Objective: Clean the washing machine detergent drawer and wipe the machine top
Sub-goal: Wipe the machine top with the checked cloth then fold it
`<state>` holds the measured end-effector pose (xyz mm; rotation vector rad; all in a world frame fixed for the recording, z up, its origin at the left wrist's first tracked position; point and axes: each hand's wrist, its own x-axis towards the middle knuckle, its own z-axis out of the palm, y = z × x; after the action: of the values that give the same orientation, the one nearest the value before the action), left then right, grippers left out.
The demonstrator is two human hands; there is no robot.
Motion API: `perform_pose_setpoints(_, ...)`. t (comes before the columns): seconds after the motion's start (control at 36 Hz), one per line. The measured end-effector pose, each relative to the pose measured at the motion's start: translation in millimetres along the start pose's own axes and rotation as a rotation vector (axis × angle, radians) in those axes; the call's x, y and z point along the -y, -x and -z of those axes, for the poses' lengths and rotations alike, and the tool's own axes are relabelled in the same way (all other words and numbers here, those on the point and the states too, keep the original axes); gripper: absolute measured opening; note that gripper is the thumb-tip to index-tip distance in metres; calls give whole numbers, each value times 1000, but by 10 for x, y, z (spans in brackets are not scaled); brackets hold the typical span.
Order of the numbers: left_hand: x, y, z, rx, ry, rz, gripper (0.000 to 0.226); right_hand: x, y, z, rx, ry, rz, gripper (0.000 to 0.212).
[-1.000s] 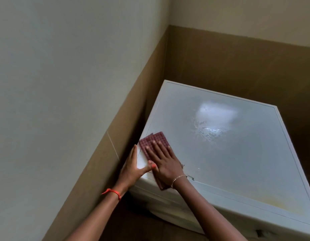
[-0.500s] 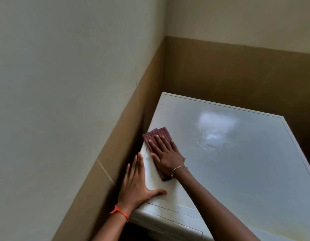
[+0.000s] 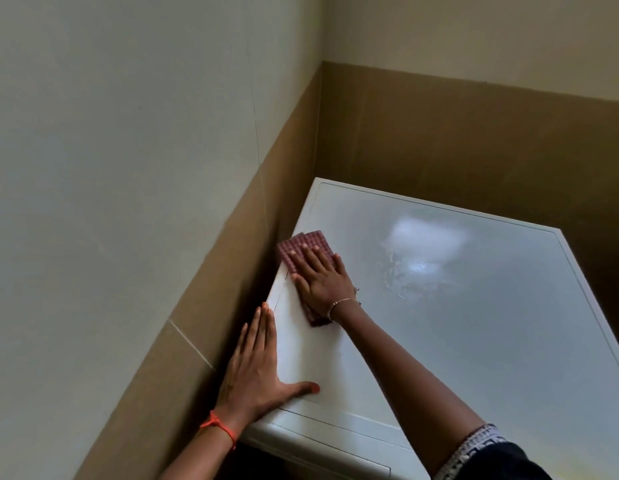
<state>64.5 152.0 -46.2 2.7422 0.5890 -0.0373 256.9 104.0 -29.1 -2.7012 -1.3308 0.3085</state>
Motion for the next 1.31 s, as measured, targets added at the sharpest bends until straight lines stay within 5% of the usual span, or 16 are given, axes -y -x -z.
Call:
perform_pose_setpoints(0.22,5,6,-4,-17,22,-11,136,-175,629,-122,-62,-106,-392,62)
perform_pose_setpoints(0.36,-5,-3,-13,8,12,2,135,129,746,-204,-56,-79,-193,78)
perform_pose_setpoints(0.5,29,-6,-30,14,3,2,135,-183,352,2,-14,-73,-112,51)
perform_pose_setpoints(0.75,-53,-599,107,-85,95,-75,139,-712,598,41,-89,-170,-577,56)
perform_pose_setpoints(0.83,-118,-1037,195,-103,104,-76,138,-686,576,32,-66,-117,-456,62)
perform_pose_setpoints(0.92,-122,-1362,190,-89,109,-62,142,-718,388,55,-32,-50,-166,91)
perform_pose_setpoints(1.06,-109,-1433,121,-134,136,-71,136,-551,-122,130,26,15,169,75)
perform_pose_setpoints(1.31,-94,-1481,69,-42,-35,-55,114,-609,-1133,243,-19,-21,16,49)
